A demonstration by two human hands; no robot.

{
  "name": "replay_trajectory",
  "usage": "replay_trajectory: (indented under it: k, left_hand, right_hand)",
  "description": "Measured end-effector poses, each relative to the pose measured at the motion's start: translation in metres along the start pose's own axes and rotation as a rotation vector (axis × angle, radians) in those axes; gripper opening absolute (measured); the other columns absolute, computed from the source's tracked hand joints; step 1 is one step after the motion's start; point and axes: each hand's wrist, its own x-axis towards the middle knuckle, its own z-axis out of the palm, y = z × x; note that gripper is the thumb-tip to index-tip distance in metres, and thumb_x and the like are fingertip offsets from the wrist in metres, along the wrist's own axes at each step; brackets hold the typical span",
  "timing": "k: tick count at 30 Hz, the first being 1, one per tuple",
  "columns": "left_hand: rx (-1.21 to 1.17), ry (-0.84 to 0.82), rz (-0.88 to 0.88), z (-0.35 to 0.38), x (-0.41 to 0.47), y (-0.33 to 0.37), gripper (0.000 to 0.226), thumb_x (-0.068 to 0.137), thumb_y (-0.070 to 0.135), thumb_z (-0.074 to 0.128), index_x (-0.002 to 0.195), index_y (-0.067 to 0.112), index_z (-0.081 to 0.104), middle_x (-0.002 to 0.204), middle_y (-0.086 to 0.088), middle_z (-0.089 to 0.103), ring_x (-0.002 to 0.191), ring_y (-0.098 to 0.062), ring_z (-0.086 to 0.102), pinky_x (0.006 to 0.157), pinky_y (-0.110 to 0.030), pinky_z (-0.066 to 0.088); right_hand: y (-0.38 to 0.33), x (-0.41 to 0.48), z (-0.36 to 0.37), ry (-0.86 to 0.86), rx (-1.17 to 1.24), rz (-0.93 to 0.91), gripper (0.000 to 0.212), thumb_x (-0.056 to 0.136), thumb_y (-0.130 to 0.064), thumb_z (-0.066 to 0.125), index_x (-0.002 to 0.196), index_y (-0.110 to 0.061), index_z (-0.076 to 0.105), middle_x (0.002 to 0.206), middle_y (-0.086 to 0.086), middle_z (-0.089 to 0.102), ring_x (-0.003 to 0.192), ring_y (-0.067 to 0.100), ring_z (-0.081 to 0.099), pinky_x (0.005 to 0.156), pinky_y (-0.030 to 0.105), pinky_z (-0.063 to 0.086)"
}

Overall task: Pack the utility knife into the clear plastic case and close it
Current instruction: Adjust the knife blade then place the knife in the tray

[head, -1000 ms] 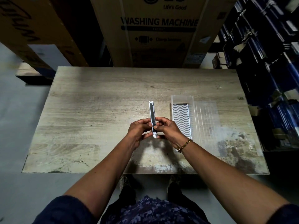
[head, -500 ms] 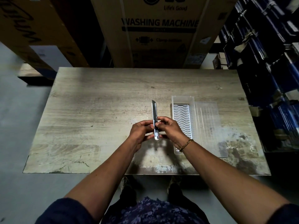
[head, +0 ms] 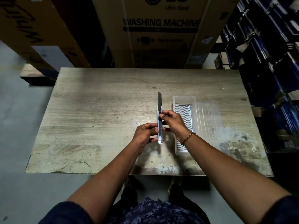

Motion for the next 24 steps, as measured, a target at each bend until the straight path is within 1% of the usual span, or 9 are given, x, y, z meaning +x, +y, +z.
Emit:
replay_trajectory:
  k: [1, 4, 10, 15, 18, 21, 24]
  left_hand:
    - [-0.001, -0.002, 0.004, 0.000, 0.000, 0.001, 0.025, 0.090, 0.002, 0.067, 0.114, 0.006, 0.073, 0.106, -0.009, 0.078, 0.091, -0.013, 0.074, 0.067, -0.026, 0.059]
    - [0.004, -0.002, 0.010, 0.001, -0.001, 0.003, 0.025, 0.090, 0.000, 0.066, 0.114, 0.004, 0.073, 0.100, -0.005, 0.078, 0.091, -0.012, 0.072, 0.065, -0.024, 0.059]
    - [0.025, 0.005, 0.011, 0.002, -0.002, 0.003, 0.028, 0.089, -0.002, 0.066, 0.116, 0.002, 0.073, 0.099, -0.006, 0.073, 0.086, -0.011, 0.071, 0.062, -0.022, 0.059]
    - [0.031, 0.013, 0.014, 0.003, -0.003, 0.004, 0.027, 0.089, -0.004, 0.065, 0.115, 0.001, 0.072, 0.094, -0.004, 0.073, 0.076, -0.004, 0.071, 0.059, -0.021, 0.057]
    - [0.038, 0.012, 0.016, 0.004, -0.004, 0.004, 0.024, 0.089, -0.005, 0.065, 0.110, 0.003, 0.073, 0.085, 0.001, 0.073, 0.072, -0.003, 0.071, 0.059, -0.021, 0.058]
    - [0.033, 0.011, 0.022, 0.005, -0.004, 0.005, 0.021, 0.089, -0.006, 0.065, 0.098, 0.010, 0.075, 0.076, 0.006, 0.073, 0.067, 0.001, 0.071, 0.057, -0.021, 0.058]
    - [0.046, 0.009, 0.027, 0.005, -0.005, 0.006, 0.023, 0.089, -0.005, 0.065, 0.094, 0.014, 0.075, 0.073, 0.009, 0.074, 0.069, 0.000, 0.071, 0.059, -0.022, 0.059]
  right_hand:
    - [-0.001, 0.001, 0.000, 0.003, -0.002, -0.003, 0.007, 0.094, -0.016, 0.062, 0.101, -0.016, 0.063, 0.086, 0.001, 0.068, 0.065, 0.010, 0.066, 0.048, 0.019, 0.050]
    - [-0.004, 0.003, 0.001, 0.011, -0.014, -0.013, 0.002, 0.095, -0.018, 0.062, 0.096, -0.018, 0.063, 0.086, 0.001, 0.068, 0.066, 0.011, 0.065, 0.048, 0.020, 0.051]
    - [-0.010, 0.007, 0.000, 0.027, -0.047, -0.028, 0.008, 0.095, -0.022, 0.061, 0.098, -0.015, 0.063, 0.085, 0.000, 0.068, 0.067, 0.013, 0.064, 0.045, 0.019, 0.048]
    - [-0.012, 0.008, -0.001, 0.029, -0.053, -0.022, 0.012, 0.095, -0.026, 0.061, 0.096, -0.014, 0.062, 0.088, 0.001, 0.067, 0.066, 0.013, 0.062, 0.044, 0.019, 0.046]
    - [-0.013, 0.008, -0.003, 0.037, -0.067, -0.022, 0.015, 0.095, -0.029, 0.061, 0.097, -0.014, 0.063, 0.088, 0.001, 0.067, 0.062, 0.012, 0.062, 0.046, 0.020, 0.046]
    - [-0.013, 0.010, -0.003, 0.048, -0.083, -0.021, 0.016, 0.095, -0.030, 0.062, 0.096, -0.014, 0.063, 0.089, 0.002, 0.068, 0.063, 0.013, 0.061, 0.050, 0.022, 0.046]
    - [-0.013, 0.011, -0.003, 0.056, -0.096, -0.016, 0.017, 0.094, -0.031, 0.062, 0.096, -0.014, 0.064, 0.089, 0.001, 0.068, 0.063, 0.013, 0.061, 0.051, 0.023, 0.046]
